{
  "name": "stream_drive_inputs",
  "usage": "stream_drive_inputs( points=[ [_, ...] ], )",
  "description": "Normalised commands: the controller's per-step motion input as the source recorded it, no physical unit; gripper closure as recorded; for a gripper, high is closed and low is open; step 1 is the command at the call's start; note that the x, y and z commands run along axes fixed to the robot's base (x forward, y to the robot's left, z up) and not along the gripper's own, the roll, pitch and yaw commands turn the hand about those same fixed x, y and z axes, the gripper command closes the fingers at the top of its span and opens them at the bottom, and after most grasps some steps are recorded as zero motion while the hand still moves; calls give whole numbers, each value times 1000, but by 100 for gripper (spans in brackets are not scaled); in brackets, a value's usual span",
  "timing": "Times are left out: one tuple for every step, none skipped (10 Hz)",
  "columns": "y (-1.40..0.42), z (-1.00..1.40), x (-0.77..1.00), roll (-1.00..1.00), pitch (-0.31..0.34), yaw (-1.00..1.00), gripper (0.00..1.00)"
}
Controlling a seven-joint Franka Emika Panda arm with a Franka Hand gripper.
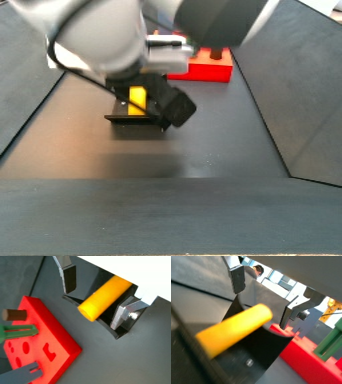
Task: Pick up the oval object. Move up. Place the oval object on the fixture. Regrasp the oval object. Move to above the board. Insert the oval object.
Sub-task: Regrasp the oval object.
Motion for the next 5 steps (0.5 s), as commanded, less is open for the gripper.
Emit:
stream_drive_inputs(
  points=[
    [1,1000,-37,70,73,-2,0],
    [5,942,-41,59,80,-14,0],
    [5,711,-31,53,81,-26,0],
    [1,593,-29,51,80,-30,0],
    [6,353,-28,46,68,-37,0]
  ],
)
